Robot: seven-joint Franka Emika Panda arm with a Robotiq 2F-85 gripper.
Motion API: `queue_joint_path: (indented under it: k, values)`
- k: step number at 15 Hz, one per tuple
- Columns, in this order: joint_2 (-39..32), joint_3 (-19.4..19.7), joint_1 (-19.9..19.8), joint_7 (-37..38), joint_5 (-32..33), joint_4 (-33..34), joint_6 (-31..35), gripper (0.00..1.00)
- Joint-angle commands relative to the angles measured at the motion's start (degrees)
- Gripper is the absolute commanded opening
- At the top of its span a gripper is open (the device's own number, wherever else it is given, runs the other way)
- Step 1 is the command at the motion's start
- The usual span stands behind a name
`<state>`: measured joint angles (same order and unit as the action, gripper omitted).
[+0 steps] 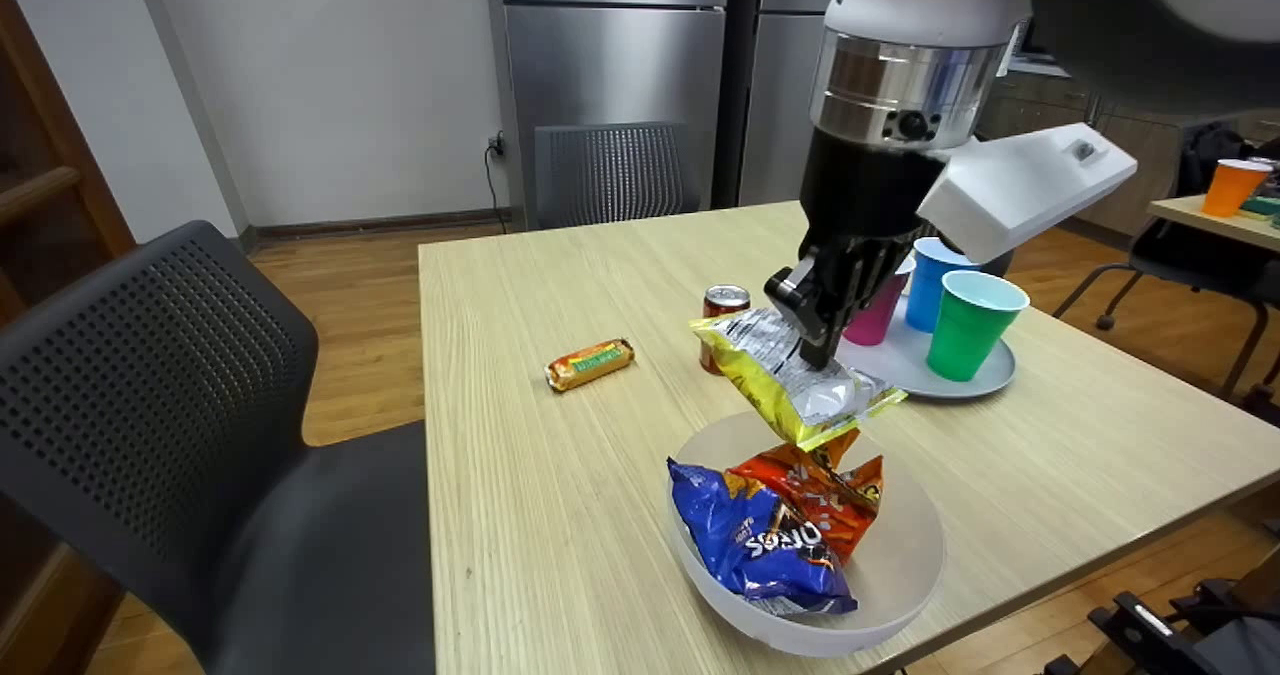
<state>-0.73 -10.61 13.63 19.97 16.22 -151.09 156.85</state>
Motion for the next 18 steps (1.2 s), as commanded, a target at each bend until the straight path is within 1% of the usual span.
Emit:
queue_joint_path:
  k: [1,6,9,12,18]
  values:
    - [0.7,-1.9,2.1,3.7,1.5,-0.6,-1.0,0.0]
    - [-0.7,-2.9,4.8,6.4,1.9,-0.3,-1.8,0.0]
    - [-2.3,-2.8,5.7,6.1,0.6,0.0,-2.6,0.0]
    - [-4.8,-2.9,5.3,5.1,-0.2,0.9,-4.3,0.0]
    - [-9.1,-2.4,5.6,3.1,-2.3,2.4,-7.2,0.0]
